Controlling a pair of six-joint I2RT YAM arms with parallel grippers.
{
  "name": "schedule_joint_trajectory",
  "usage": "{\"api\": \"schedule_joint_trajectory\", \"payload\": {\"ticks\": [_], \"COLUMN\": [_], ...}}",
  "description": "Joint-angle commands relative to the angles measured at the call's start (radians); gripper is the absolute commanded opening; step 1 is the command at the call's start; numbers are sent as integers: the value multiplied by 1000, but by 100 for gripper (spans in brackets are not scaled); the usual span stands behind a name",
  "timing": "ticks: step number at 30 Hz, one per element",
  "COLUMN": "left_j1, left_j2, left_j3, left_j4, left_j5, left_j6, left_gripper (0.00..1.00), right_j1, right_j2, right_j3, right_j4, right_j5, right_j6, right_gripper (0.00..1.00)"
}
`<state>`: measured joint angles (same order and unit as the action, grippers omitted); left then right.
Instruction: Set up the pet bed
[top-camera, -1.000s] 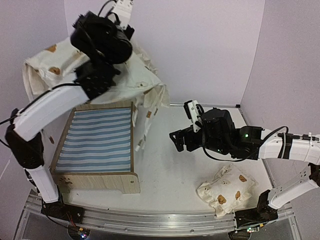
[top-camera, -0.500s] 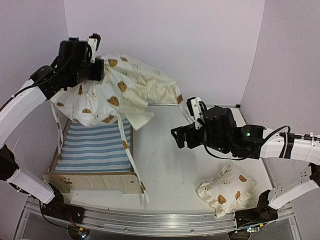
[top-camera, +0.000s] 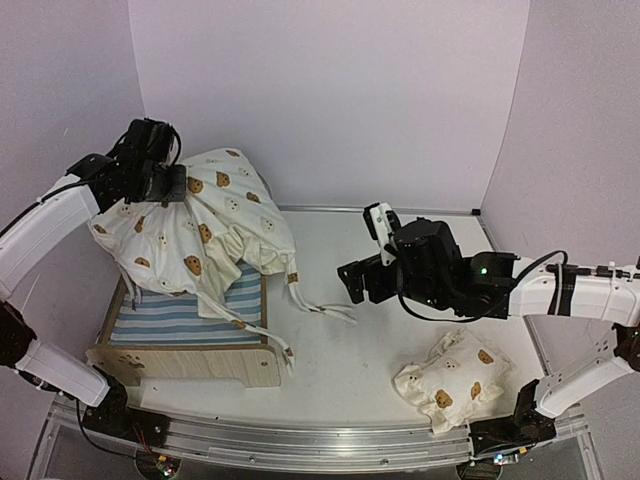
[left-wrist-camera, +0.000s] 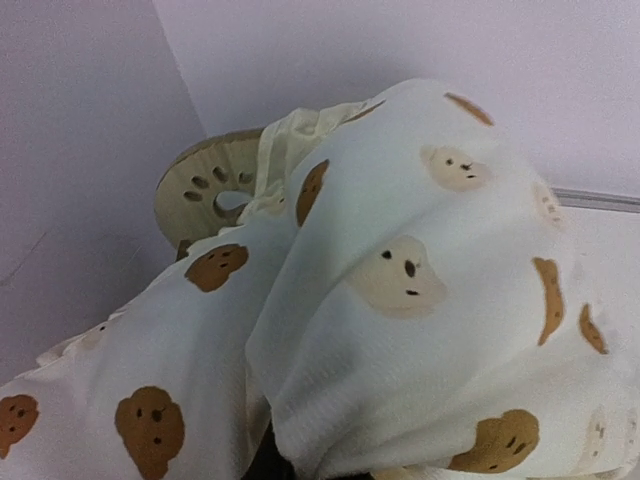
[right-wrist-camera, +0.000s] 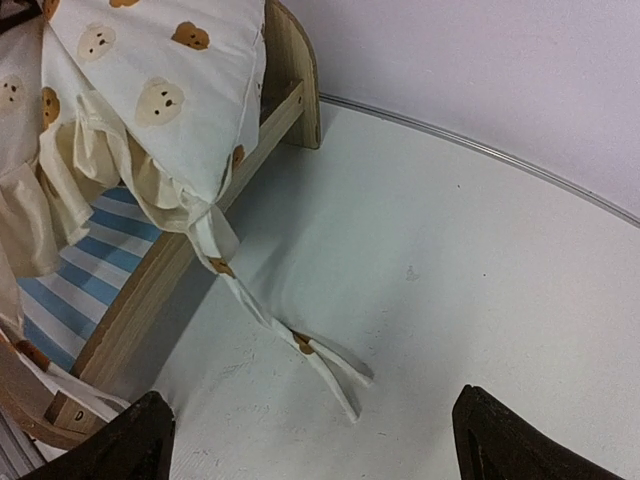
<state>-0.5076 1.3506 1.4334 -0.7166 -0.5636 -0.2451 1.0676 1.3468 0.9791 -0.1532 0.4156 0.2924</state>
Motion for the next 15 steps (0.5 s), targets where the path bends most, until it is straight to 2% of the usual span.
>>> {"api": "schedule_joint_trajectory", "payload": {"ticks": [1, 2, 4, 7, 11, 12, 15], "left_j1": [1, 1, 2, 10, 11, 11, 11], "left_j2": [-70, -82, -131, -180, -158, -148, -126], "left_j3": [174, 179, 144, 107, 135, 140, 129], "left_j4": [46, 31, 30, 9, -94, -125, -206], "left_j5": [192, 255, 284, 245, 105, 54, 34], "left_j6": [157, 197, 238, 215, 0, -76, -313], "left_gripper": [0, 0, 0, 0, 0, 0, 0], "right_j1": [1, 0, 2, 1, -11, -26, -96], "right_j2": [10, 13, 22, 40, 84, 101, 191], "right_j3": [55, 57, 62, 74, 124, 148, 240], "right_j4": [27, 27, 27, 27, 29, 29, 39], "right_j5": [8, 5, -2, -16, -113, -178, -413], "right_j6": [-12, -12, -13, -17, -17, -1, 123], "right_gripper": [98, 98, 98, 98, 98, 98, 98]}}
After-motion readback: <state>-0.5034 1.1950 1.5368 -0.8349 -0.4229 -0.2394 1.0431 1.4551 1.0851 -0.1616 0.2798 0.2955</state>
